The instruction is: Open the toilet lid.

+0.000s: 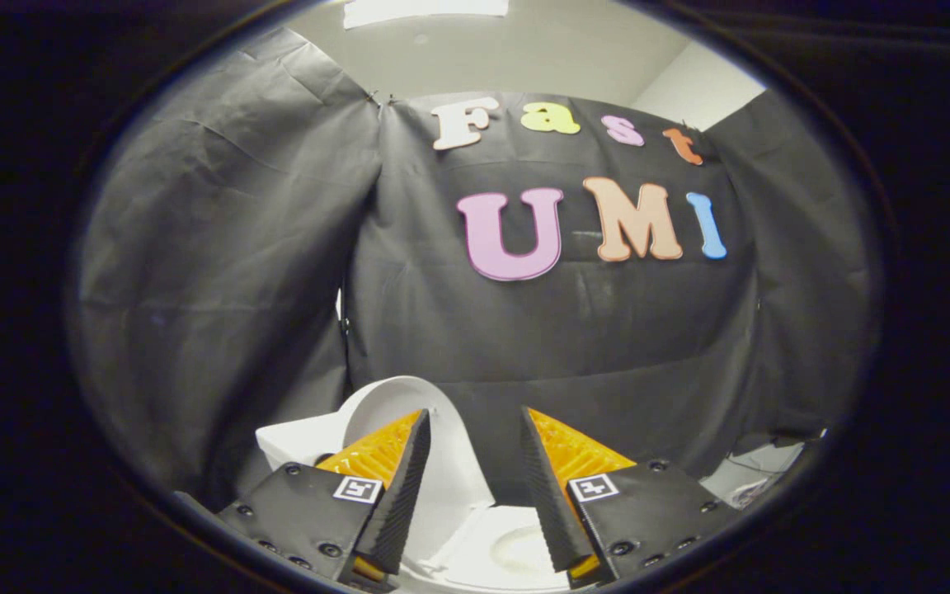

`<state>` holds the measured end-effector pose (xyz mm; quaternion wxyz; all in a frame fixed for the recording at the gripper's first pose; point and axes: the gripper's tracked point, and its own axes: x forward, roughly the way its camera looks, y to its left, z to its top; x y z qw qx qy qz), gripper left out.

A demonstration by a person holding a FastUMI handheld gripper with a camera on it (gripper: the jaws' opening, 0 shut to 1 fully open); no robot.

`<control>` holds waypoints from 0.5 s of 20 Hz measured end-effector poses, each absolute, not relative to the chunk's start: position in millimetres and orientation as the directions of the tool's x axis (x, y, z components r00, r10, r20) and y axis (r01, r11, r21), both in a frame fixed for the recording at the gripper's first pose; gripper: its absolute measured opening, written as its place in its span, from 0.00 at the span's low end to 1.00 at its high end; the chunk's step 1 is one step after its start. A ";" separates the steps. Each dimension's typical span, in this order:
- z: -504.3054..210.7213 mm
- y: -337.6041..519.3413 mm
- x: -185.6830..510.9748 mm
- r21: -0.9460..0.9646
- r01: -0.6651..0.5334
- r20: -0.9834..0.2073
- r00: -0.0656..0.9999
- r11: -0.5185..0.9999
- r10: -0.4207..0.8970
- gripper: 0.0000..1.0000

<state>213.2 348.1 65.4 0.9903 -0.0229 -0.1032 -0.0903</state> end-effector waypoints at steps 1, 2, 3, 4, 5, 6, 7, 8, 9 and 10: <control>71.8 335.6 207.9 -0.035 0.203 0.225 0.956 0.979 -0.190 0.68; 78.1 325.2 204.6 -0.045 0.220 0.244 0.948 0.974 -0.203 0.68; 84.7 314.4 199.7 -0.058 0.238 0.262 0.941 0.969 -0.215 0.68; 90.4 304.1 195.4 -0.070 0.254 0.276 0.934 0.965 -0.226 0.68; 93.6 293.4 191.0 -0.078 0.269 0.283 0.929 0.960 -0.238 0.68; 95.5 282.2 187.2 -0.083 0.284 0.288 0.924 0.955 -0.250 0.68; 97.2 271.9 183.1 -0.087 0.295 0.290 0.921 0.952 -0.259 0.68; 99.8 262.9 179.8 -0.094 0.304 0.296 0.918 0.948 -0.264 0.68; 101.2 252.6 174.5 -0.099 0.315 0.298 0.915 0.944 -0.274 0.68; 101.2 241.1 170.2 -0.100 0.328 0.296 0.911 0.939 -0.287 0.68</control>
